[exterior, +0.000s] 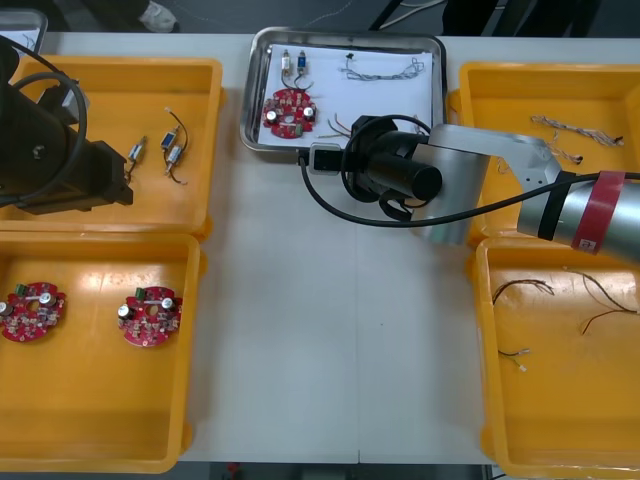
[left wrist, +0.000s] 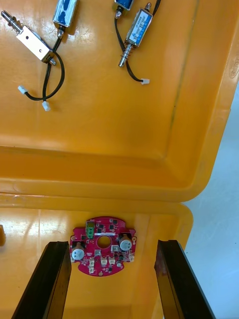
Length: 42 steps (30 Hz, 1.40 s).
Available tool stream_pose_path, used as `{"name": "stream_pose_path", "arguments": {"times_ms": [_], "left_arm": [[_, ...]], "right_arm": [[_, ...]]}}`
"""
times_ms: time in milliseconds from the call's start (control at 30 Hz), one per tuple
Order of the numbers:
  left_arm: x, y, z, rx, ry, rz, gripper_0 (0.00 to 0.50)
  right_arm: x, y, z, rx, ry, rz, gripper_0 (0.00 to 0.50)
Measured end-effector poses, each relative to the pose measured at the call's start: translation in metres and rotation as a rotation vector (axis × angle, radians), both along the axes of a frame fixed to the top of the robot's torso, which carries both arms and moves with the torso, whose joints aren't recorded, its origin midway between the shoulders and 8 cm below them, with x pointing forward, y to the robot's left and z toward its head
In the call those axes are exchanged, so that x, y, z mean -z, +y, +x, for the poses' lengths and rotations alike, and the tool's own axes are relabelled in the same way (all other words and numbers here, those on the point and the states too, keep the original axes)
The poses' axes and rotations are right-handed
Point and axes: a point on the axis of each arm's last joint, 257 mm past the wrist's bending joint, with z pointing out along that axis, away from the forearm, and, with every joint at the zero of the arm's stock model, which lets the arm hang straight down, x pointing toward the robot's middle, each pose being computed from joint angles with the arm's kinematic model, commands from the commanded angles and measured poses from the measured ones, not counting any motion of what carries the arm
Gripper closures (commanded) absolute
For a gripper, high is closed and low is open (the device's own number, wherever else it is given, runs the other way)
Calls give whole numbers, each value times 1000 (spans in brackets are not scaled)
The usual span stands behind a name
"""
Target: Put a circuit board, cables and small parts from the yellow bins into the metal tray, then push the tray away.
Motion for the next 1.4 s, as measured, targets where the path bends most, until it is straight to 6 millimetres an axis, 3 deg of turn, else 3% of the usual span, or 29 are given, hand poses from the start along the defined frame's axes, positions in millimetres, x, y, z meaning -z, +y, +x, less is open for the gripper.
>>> {"name": "stream_pose_path", "arguments": {"times_ms": [33, 133, 200, 300, 533, 967, 1233, 1400], "left_arm": [[0, 0, 0, 0, 0, 0, 0], [0, 0, 0, 0, 0, 0, 0], [0, 0, 0, 0, 0, 0, 0], [0, 0, 0, 0, 0, 0, 0], [0, 0, 0, 0, 0, 0, 0], [0, 0, 0, 0, 0, 0, 0], [0, 0, 0, 0, 0, 0, 0], [0, 0, 0, 0, 0, 0, 0]], "right_arm": [[0, 0, 0, 0, 0, 0, 389], [0, 0, 0, -1, 0, 0, 176], [0, 1, 0, -2, -1, 1, 102], [-1, 2, -1, -7, -2, -2, 33], [-3, 12, -7, -45, -16, -26, 33], [-5, 28, -46, -38, 11, -83, 0], [2, 19, -79, -6, 53, -131, 0], [12, 10, -107, 50, 179, -108, 0]]}}
